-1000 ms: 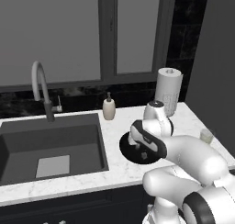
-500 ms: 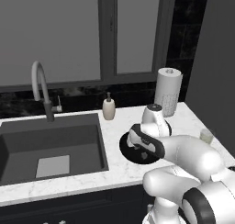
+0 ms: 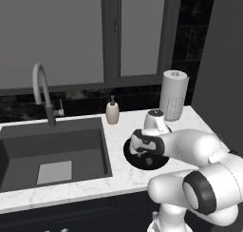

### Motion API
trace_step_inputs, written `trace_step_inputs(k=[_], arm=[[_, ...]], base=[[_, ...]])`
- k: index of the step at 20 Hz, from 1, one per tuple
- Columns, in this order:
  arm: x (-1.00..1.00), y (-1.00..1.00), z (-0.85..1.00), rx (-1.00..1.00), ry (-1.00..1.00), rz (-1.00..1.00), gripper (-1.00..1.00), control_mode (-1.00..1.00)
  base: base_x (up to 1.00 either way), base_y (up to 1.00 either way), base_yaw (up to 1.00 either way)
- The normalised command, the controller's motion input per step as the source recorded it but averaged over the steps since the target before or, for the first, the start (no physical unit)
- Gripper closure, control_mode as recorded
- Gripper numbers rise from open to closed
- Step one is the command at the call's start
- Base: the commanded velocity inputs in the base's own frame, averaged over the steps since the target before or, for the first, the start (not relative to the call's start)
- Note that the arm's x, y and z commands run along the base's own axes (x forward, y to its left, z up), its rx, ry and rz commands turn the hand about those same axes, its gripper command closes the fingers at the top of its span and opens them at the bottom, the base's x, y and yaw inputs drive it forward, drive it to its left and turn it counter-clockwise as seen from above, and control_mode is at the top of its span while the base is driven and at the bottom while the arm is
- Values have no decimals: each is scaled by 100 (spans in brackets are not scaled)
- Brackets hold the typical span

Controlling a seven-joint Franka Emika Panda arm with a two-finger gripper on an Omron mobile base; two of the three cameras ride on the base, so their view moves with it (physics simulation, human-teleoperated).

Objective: Grab a lemon wedge from the fridge and one ice cube from the ice bowl, and put them in the glass of lemonade.

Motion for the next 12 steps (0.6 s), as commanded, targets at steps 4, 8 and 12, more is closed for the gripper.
trace_step_inputs(k=[4,8,12], arm=[[25,7,12,-1,0,0,-100,-100],[19,10,7,0,0,0,-100,-100],[4,0,-22,0,0,0,-100,-100]], base=[[0,0,0],[0,0,0],[0,0,0]])
